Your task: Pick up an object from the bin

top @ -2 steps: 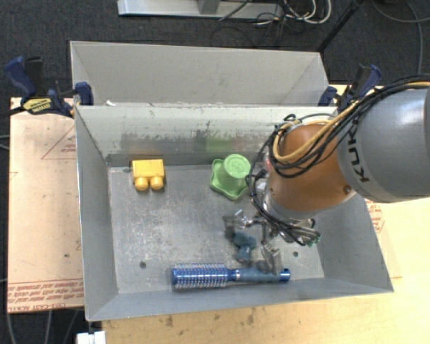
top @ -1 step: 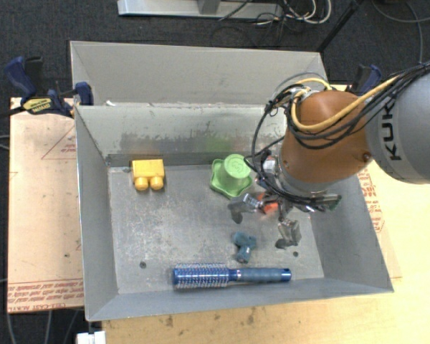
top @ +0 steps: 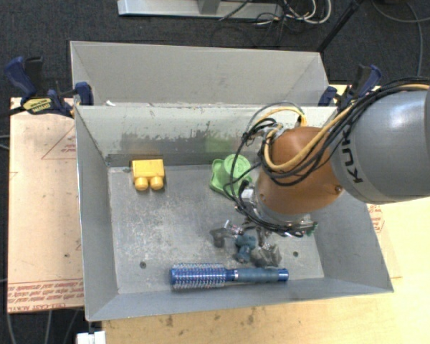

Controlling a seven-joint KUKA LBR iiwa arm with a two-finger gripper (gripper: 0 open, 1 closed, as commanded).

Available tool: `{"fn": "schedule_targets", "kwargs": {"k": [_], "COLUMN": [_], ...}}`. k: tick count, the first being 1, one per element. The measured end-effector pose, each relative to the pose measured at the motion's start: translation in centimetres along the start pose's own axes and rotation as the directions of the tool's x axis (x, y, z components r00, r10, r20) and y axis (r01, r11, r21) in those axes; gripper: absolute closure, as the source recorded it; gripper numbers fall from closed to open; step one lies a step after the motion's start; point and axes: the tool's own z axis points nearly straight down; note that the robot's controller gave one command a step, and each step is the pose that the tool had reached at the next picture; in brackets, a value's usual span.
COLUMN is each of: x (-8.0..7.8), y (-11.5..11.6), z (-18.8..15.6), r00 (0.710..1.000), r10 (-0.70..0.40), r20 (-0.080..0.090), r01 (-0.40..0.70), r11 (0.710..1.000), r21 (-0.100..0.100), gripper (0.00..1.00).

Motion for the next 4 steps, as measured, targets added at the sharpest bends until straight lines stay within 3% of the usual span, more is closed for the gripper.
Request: {"fn": "schedule_targets", "kwargs": {"k": [1, 2, 3, 4], "x": [5.2, 0.5, -0.8, 0.3], "y": [-1.8, 2.3, -3.8, -2.3], "z": [-8.4, -1.2, -4.4, 0.3], "r00": [0.976, 1.000, 0.999, 0.956], "r10": [-0.216, -0.010, 0.038, -0.293], "r20": [-0.005, -0.008, 0.000, -0.005], "r01": [0.216, 0.010, -0.038, 0.293], "r11": [0.976, 1.000, 0.999, 0.956], "r21": [-0.001, -0.009, 0.003, -0.009], "gripper": [0.00, 0.00, 0.00, 0.00]}}
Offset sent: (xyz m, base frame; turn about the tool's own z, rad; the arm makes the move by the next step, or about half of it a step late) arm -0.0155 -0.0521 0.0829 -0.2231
